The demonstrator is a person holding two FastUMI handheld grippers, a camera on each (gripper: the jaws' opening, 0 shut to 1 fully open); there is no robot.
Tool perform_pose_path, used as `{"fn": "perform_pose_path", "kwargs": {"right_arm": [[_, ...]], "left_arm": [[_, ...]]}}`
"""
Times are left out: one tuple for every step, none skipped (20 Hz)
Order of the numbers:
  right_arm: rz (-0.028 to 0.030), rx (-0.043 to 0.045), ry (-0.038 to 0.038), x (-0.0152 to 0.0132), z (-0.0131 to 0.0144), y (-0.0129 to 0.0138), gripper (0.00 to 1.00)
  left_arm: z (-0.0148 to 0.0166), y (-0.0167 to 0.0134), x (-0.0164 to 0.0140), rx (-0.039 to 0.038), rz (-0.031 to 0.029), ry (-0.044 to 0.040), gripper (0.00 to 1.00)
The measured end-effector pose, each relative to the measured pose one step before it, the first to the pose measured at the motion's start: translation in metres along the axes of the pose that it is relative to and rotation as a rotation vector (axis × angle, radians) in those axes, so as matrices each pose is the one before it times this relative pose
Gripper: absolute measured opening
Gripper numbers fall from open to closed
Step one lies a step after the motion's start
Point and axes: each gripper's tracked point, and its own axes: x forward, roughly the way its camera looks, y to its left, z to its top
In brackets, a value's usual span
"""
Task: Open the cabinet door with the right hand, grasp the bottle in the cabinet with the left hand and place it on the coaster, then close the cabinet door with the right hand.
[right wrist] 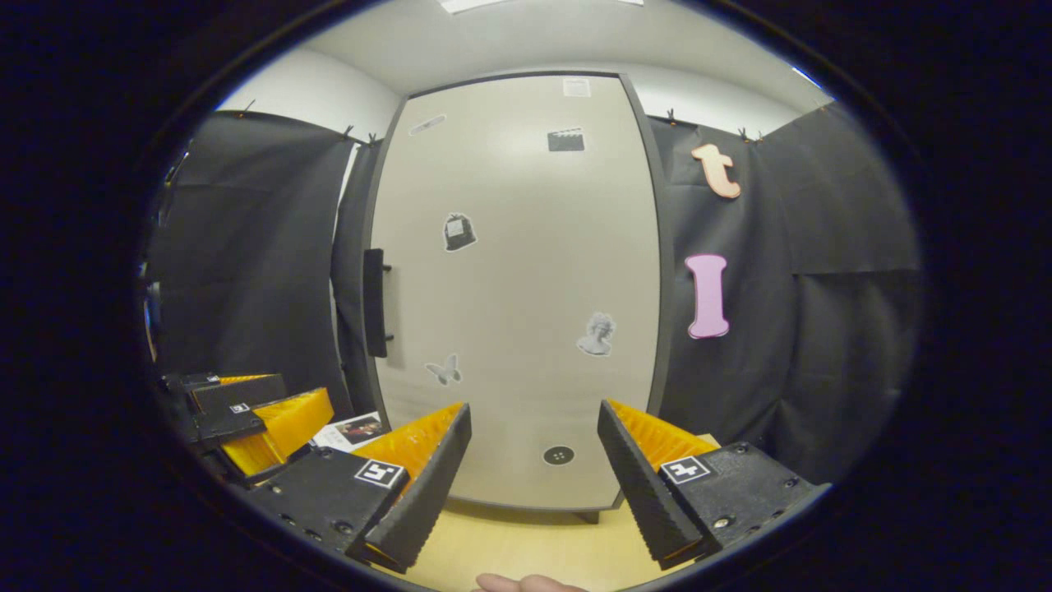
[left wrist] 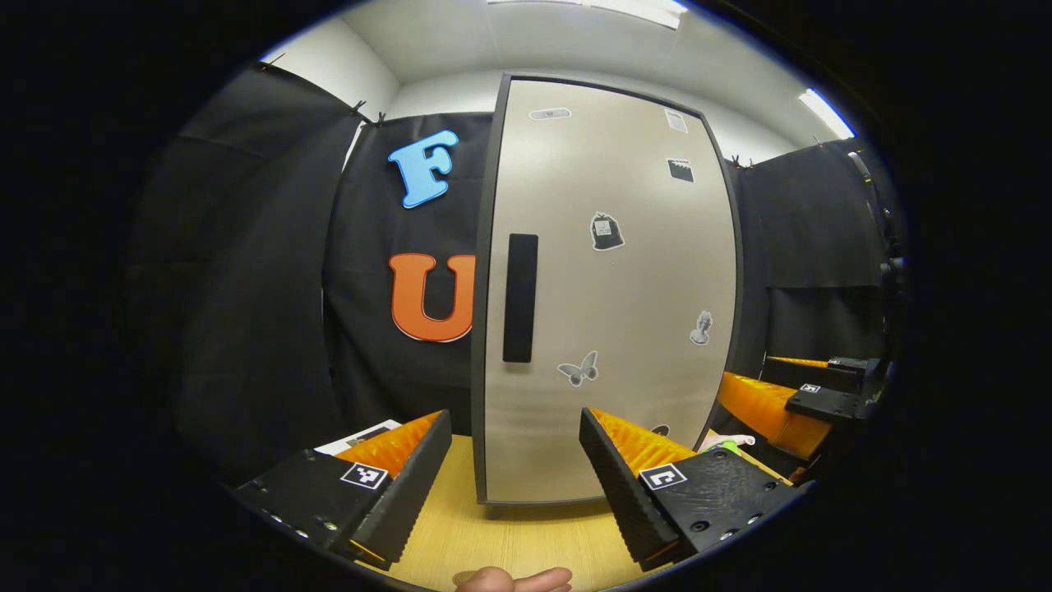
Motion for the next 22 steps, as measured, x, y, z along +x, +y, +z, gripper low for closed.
{"fn": "perform_pose_path", "kwargs": {"right_arm": [[0.02866, 0.00461, -0.00444, 0.00355, 0.00248, 0.00857, 0.99], [0.02327, 0.00131, -0.00527, 0.00374, 0.00402, 0.00703, 0.99], [0.01517, -0.00450, -0.00502, 0.00462, 0.00236, 0.00557, 0.98], [0.01073, -0.00628, -0.00229, 0.00545, 0.00333, 0.00518, 0.98], [0.00701, -0.00654, -0.00462, 0.00484, 0.00241, 0.00518, 0.98], [0.01268, -0.00469, -0.01402, 0.00547, 0.00525, 0.00636, 0.94], [0.01798, -0.00650, -0.01236, 0.00613, 0.00426, 0.00841, 0.98], [0.01728, -0.01370, -0.00644, 0.00647, 0.00378, 0.00864, 0.98], [0.01620, -0.01558, -0.00544, 0.00554, 0.00254, 0.00819, 0.98], [0.01698, -0.01154, -0.00662, 0.00644, 0.00321, 0.00904, 0.98], [0.01512, -0.00635, -0.00829, 0.00709, 0.00230, 0.00894, 0.94], [0.01331, -0.00226, -0.00889, 0.00628, 0.00322, 0.00942, 0.94], [0.01266, -0.00188, -0.00659, 0.00668, 0.00173, 0.00890, 0.98], [0.01098, -0.00476, -0.00290, 0.00812, 0.00081, 0.00796, 0.98], [0.01187, -0.00213, -0.00021, 0.00909, -0.00070, 0.00740, 0.94], [0.01618, 0.00429, 0.00435, 0.00924, -0.00226, 0.00739, 0.98], [0.01327, 0.00851, 0.00789, 0.00917, -0.00287, 0.00653, 0.98], [0.01227, 0.01136, 0.00925, 0.01049, -0.00336, 0.00487, 0.94], [0.00276, 0.00115, 0.00906, 0.00841, -0.00294, 0.00303, 0.94], [0.00047, -0.00494, 0.00647, 0.00971, -0.00218, 0.00157, 0.94], [-0.00019, -0.01218, 0.01404, 0.00924, -0.00472, 0.00205, 0.98], [-0.00528, -0.02186, 0.01946, 0.00874, -0.00595, 0.00070, 0.98]], "left_arm": [[0.00342, 0.00465, -0.00768, -0.00303, 0.00653, -0.00852, 0.95], [0.00243, 0.00466, -0.00774, -0.00498, 0.00491, -0.00613, 0.95], [0.00048, 0.00438, -0.00678, -0.00369, 0.00403, -0.00560, 0.95], [0.00230, 0.00486, -0.00757, 0.00217, 0.00842, -0.00493, 0.95], [0.00010, 0.00671, -0.00748, 0.00519, 0.01442, -0.00074, 0.95], [-0.00173, 0.00493, -0.00821, 0.00611, 0.00887, 0.00846, 0.95], [0.00020, 0.00254, -0.00751, 0.00587, -0.00118, -0.00130, 0.95], [0.00067, 0.00519, -0.00757, 0.01241, 0.00706, -0.00337, 0.95], [-0.00003, 0.00661, -0.00769, 0.01412, 0.01068, -0.00262, 0.95], [-0.00176, 0.00505, -0.00845, 0.00529, 0.00770, 0.00033, 0.95], [-0.00411, 0.00273, -0.00726, -0.00354, 0.00477, 0.00877, 0.95], [-0.00470, 0.00231, -0.00714, -0.00672, -0.00048, 0.01357, 0.95], [-0.00210, 0.00321, -0.00795, -0.00456, 0.00248, 0.00850, 0.95], [-0.00050, 0.00485, -0.00923, -0.00585, 0.00829, 0.00155, 0.95], [0.00027, 0.00391, -0.00601, -0.00491, 0.00509, -0.00342, 0.95], [-0.00142, 0.00401, -0.00607, -0.00172, 0.00851, 0.00055, 0.95], [-0.00442, 0.00510, -0.00571, 0.00300, 0.00968, 0.00670, 0.95], [-0.00464, 0.00421, -0.00495, 0.00184, 0.00822, 0.00545, 0.95], [-0.00361, 0.00310, -0.00579, 0.00447, 0.00688, 0.00519, 0.95], [-0.00398, 0.00463, -0.00740, 0.00824, 0.00945, 0.00746, 0.95], [-0.00439, 0.00679, -0.00609, 0.00924, 0.01608, 0.00950, 0.95], [-0.00253, 0.00588, -0.00473, 0.00584, 0.01610, 0.00555, 0.95]]}}
